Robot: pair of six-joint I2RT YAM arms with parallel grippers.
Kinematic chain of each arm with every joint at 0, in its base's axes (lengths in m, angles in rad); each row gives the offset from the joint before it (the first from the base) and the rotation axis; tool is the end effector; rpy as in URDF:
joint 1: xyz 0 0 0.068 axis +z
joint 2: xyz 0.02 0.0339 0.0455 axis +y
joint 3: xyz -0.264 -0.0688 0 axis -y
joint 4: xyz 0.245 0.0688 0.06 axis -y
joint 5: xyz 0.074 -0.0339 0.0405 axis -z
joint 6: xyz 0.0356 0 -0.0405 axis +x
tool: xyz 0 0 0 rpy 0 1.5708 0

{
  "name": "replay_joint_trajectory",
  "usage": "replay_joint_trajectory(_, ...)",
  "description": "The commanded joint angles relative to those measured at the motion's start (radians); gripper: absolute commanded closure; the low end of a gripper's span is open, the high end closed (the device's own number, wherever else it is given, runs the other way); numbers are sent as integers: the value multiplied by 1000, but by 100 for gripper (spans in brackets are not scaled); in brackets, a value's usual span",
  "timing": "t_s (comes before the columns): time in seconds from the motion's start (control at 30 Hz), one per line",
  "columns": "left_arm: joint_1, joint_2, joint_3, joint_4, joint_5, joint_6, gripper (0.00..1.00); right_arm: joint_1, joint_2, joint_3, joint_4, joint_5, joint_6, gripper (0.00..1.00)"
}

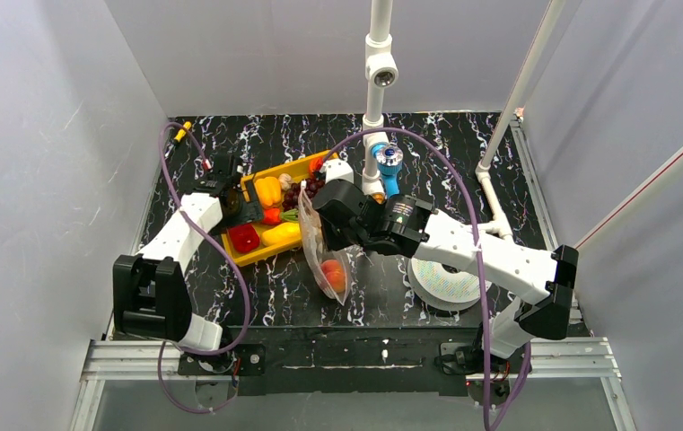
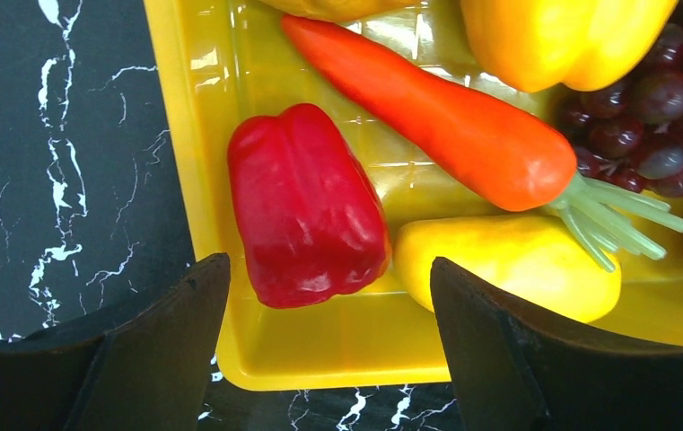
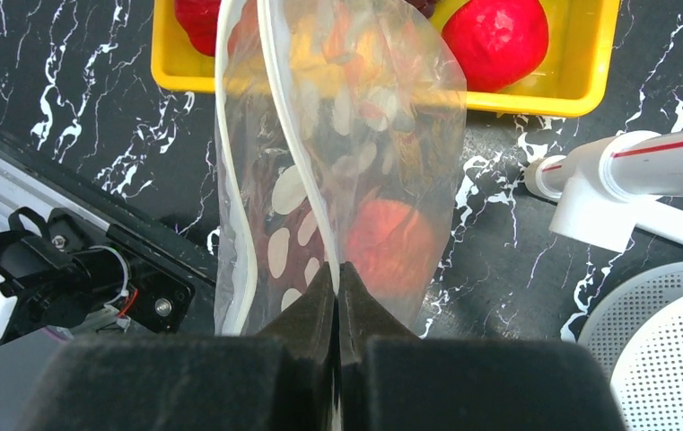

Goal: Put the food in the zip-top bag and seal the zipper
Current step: Pick up the fake vegetable from the bin.

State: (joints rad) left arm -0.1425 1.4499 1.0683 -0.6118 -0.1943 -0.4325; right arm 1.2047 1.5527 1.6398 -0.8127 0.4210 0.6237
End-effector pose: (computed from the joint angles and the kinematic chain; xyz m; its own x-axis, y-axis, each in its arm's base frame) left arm 0.2953 -0.0354 0.2487 -0.7677 -0.3053 -0.5634 -0.3158 0.9453 -0.0819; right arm 0.1331 0.3064 0.3879 -0.6266 -0.1454 -0.7656 -0.4642 0.8588 0.2168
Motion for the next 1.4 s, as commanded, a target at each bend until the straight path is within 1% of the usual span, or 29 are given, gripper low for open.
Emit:
replay_joint_trajectory(0.0,0,9,-4,-36,-61,-25,19,5,2,38,17,27,-15,99)
replay_joint_trajectory(0.17,0,78,17,-57,-5,-44,19,5,-3,27,24,27,-15,99)
replay_joint_trajectory(0.27,0,121,39,-85,-11,-45,20,5,-4,26,21,25,-14,99)
replay_joint_trajectory(0.3,0,127,42,-87,-12,-45,22,5,-6,26,22,22,-13,99)
replay_joint_trajectory(0.33,0,127,43,-86,-8,-44,27,6,-9,25,25,21,-13,99)
replay_joint_trajectory(0.43,-1,106,39,-61,23,-26,44,7,-16,26,31,22,-12,99)
replay_joint_trajectory(0.47,0,93,39,-57,30,-17,48,7,-17,25,31,25,-13,99)
replay_joint_trajectory(0.57,0,45,41,-54,64,14,52,8,-21,21,26,33,-12,99)
replay_joint_trajectory(0.73,0,-109,-40,74,218,65,59,12,-27,26,23,32,-7,99)
replay_joint_trajectory(0.8,-1,-174,-75,128,271,77,63,13,-27,33,20,35,-8,99)
replay_joint_trajectory(0.9,-2,-279,-121,186,291,96,68,13,-26,45,9,43,-8,99)
replay_joint_trajectory(1.03,-3,-394,-156,214,329,101,69,15,-23,55,-1,43,-6,99)
replay_joint_trajectory(1.1,-3,-452,-154,188,385,61,69,17,-21,61,-9,44,-5,99)
replay_joint_trajectory(1.17,-3,-519,-153,163,488,-11,69,16,-16,67,-15,48,-7,99)
replay_joint_trajectory(1.27,-3,-678,-158,155,649,-164,69,16,-5,79,-19,50,-7,99)
replay_joint_trajectory(1.33,-3,-777,-161,177,713,-252,69,16,3,86,-17,46,-7,99)
replay_joint_trajectory(1.37,-3,-820,-153,181,735,-267,68,16,7,90,-15,42,-8,99)
